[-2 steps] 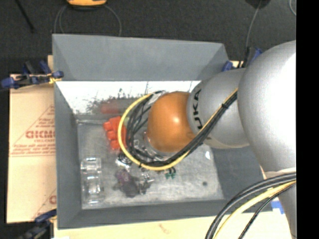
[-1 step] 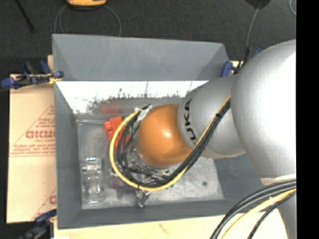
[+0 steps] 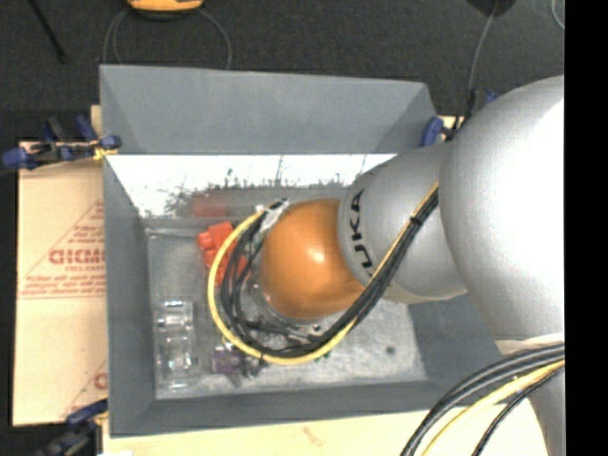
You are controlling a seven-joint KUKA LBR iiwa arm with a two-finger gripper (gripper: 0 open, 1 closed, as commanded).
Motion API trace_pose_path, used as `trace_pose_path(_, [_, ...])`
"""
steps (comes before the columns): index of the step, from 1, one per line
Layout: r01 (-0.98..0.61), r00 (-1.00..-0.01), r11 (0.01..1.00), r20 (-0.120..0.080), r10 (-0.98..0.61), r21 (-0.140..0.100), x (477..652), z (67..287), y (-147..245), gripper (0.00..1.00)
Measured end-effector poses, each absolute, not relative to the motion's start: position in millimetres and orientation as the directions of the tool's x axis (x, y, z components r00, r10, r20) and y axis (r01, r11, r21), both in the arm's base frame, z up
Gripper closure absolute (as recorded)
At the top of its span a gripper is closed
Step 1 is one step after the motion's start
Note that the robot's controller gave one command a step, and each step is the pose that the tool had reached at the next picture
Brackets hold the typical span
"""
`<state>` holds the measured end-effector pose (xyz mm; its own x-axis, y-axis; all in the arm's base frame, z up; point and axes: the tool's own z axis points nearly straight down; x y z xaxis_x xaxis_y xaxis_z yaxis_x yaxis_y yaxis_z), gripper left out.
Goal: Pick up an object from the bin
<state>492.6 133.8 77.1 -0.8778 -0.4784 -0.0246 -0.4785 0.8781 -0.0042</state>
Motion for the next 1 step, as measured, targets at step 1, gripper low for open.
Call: trace_pose_path(1, [-0.484,-0.875,0.875,-0.010,-0.484,-0.004,487.0,212.2,126.3,1.00])
